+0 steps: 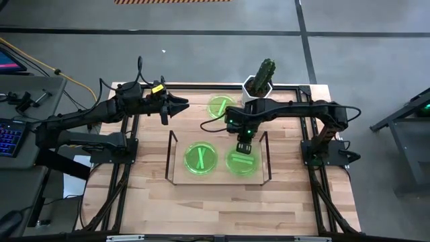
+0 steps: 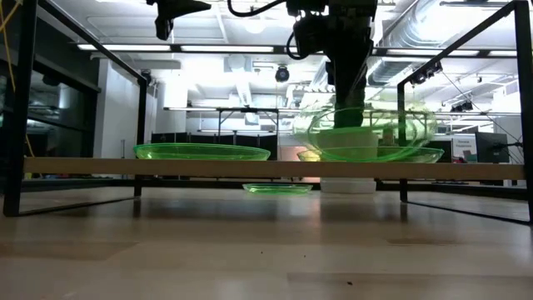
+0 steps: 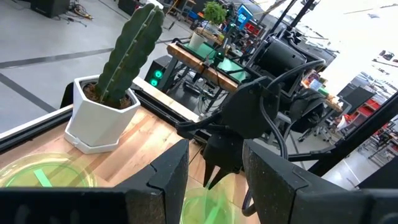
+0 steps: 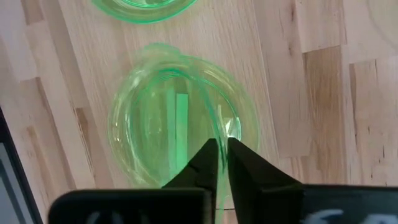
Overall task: Place and stack plates onto a shelf
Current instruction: Stack the green transparent plate on top of the green transparent plate
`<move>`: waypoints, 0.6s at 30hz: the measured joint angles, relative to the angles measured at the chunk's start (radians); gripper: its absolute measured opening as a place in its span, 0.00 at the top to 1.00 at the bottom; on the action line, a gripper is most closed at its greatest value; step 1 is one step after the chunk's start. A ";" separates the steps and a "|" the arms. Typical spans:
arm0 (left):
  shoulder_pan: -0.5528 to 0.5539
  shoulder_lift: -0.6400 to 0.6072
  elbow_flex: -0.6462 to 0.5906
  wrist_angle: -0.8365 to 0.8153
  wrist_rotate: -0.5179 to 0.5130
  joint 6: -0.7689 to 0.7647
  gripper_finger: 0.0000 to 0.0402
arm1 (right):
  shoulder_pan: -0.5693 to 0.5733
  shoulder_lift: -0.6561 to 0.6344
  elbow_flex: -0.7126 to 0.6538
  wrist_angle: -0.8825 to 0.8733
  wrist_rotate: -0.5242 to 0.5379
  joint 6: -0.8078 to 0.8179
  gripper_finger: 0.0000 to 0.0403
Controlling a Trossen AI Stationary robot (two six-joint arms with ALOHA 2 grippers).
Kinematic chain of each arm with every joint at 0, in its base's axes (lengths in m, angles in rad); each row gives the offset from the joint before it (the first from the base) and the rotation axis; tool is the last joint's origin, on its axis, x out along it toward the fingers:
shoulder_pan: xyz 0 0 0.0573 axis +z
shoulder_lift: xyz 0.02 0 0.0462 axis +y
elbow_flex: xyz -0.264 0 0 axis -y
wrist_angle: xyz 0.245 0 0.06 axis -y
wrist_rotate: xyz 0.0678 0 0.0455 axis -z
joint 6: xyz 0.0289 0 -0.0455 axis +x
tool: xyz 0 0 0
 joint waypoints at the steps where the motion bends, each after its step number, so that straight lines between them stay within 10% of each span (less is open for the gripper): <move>1: 0.000 0.000 0.000 0.000 0.000 0.000 0.65 | 0.000 0.000 0.000 0.000 0.000 0.000 0.94; 18: 0.000 0.000 0.000 0.000 0.000 0.005 0.65 | -0.032 -0.019 0.070 -0.034 0.100 -0.026 0.53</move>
